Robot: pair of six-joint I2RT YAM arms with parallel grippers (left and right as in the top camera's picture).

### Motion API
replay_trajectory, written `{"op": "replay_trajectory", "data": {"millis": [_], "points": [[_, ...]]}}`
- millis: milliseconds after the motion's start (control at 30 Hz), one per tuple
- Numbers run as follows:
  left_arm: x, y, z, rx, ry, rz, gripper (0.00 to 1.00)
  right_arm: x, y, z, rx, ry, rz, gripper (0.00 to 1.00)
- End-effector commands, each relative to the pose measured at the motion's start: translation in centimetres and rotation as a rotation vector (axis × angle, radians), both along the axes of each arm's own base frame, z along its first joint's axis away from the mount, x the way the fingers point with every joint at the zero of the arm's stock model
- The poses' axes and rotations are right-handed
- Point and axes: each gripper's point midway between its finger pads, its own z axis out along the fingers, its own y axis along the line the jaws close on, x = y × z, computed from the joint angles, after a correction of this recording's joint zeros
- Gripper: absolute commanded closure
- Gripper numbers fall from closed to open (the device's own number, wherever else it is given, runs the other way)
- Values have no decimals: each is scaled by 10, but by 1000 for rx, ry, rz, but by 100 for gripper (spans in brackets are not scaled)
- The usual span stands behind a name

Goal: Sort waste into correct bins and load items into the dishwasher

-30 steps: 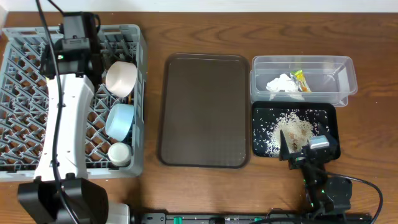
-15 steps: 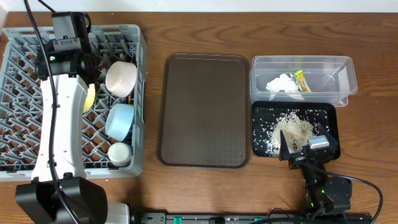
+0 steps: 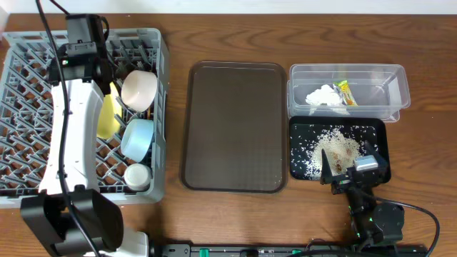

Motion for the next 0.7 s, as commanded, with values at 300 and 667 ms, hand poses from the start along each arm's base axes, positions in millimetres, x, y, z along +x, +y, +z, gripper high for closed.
{"op": "replay_trajectory", "data": {"millis": [300,667], "points": [[-32,-74,83,-340,-409,-56,26,0,0,0,11,1,-1,1],[-133,-196,105,-979,-371,-246,14,0,0,0,11,1,-1,1]]}}
